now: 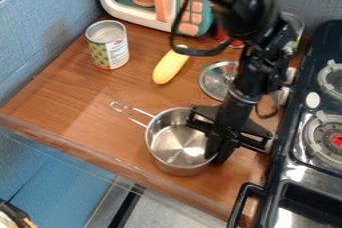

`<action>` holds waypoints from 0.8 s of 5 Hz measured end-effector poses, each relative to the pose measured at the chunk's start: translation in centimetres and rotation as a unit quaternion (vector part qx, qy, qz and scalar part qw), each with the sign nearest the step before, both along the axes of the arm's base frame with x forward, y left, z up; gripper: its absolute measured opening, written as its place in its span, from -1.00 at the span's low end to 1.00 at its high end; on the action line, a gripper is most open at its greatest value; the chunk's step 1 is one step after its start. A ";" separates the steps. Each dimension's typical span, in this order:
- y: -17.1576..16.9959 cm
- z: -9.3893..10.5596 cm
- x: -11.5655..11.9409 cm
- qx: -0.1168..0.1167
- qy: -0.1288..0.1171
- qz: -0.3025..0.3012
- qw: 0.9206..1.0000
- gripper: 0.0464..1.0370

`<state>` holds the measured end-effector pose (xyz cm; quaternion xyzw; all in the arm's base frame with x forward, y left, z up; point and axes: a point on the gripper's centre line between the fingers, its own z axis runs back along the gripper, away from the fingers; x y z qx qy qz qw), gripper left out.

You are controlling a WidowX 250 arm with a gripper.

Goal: Move the silver pot from the bottom left side to the middle bottom of the table

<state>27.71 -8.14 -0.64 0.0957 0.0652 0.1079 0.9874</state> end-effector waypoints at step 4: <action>-1.4 4.3 1.1 -0.058 -0.077 -0.092 0.991 0.64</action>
